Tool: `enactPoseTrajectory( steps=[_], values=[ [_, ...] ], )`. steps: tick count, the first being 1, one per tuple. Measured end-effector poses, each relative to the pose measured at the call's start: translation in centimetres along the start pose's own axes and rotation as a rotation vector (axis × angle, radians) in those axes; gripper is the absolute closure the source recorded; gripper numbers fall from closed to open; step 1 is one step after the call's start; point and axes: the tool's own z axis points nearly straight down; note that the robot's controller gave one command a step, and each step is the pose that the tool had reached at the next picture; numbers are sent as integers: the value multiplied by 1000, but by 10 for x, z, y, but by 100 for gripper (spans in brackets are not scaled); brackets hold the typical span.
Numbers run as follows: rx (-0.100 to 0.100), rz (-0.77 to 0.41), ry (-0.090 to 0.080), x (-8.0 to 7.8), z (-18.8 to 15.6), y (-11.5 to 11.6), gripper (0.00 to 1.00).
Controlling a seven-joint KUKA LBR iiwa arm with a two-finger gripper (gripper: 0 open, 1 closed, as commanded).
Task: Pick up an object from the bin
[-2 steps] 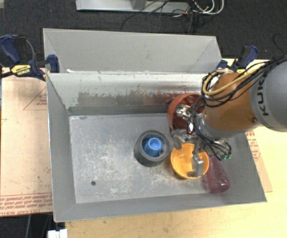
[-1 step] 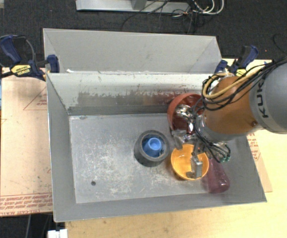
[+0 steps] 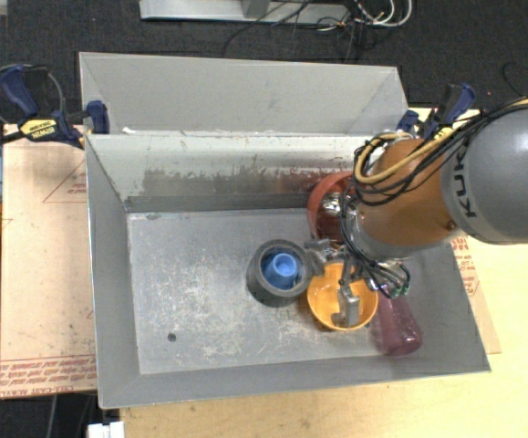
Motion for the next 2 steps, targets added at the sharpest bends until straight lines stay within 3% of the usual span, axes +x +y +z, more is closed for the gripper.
enactPoseTrajectory(
  steps=[1,2],
  values=[
    [2,11,-10,6,0,-5,0],
    [0,121,-8,46,-51,2,0]
  ],
)
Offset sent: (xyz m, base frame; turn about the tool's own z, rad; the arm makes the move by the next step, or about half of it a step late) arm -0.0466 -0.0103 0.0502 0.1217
